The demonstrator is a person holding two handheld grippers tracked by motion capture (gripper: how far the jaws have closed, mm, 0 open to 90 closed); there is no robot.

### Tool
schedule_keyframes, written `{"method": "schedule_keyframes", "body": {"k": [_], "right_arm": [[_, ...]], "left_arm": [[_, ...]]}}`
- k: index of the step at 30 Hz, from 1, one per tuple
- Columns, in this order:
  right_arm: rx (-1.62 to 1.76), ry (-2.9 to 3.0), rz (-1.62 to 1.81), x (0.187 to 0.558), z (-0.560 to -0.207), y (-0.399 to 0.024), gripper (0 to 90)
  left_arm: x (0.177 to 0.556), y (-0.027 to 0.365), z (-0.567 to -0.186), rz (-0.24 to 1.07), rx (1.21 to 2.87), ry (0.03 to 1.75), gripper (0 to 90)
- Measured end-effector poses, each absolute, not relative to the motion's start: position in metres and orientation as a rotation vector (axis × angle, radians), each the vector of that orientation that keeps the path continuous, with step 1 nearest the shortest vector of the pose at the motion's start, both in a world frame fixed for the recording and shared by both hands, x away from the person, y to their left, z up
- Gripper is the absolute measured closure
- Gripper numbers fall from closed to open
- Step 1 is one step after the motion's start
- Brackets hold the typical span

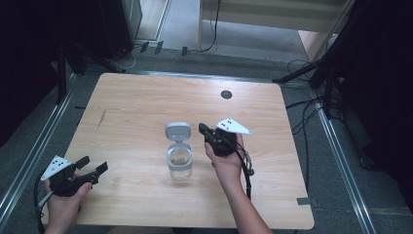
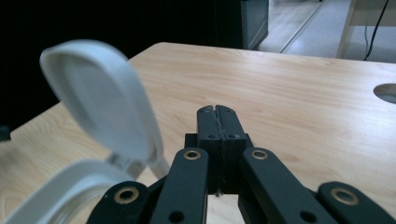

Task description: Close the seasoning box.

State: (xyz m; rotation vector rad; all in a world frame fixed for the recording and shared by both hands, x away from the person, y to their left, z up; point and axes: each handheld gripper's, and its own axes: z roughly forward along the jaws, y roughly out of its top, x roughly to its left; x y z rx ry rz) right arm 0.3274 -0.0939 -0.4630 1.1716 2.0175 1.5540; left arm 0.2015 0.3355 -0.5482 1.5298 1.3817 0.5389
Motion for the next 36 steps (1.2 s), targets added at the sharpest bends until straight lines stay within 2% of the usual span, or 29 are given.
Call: {"method": "schedule_keyframes", "body": {"k": [10,24,25,26,27,30,32,36], "right_arm": [[1.134,2.016,1.642,0.344,-0.445,-0.081,90.0],[1.045,2.098,1.658,0.306,-0.448,-0.083,90.0],[1.035,2.079,1.64,0.303,-0.448,-0.087,86.1],[1.035,2.079,1.64,0.303,-0.448,-0.087,86.1],[1.041,2.071,1.639,0.303,-0.449,-0.089,78.7],[1.057,2.045,1.636,0.303,-0.45,-0.098,49.0],[1.083,2.023,1.6,0.304,-0.451,-0.105,35.9],[1.138,1.98,1.569,0.306,-0.454,-0.125,22.2]], "left_arm": [[0.207,0.333,-0.55,0.532,1.546,1.385,20.8],[0.209,0.331,-0.55,0.548,1.562,1.39,22.0],[0.209,0.331,-0.551,0.547,1.563,1.391,22.4],[0.209,0.331,-0.551,0.546,1.565,1.389,22.4],[0.208,0.331,-0.55,0.543,1.566,1.388,22.7],[0.208,0.33,-0.55,0.54,1.561,1.387,22.9],[0.208,0.331,-0.55,0.54,1.56,1.385,22.9],[0.209,0.331,-0.55,0.541,1.561,1.387,23.0]]}}
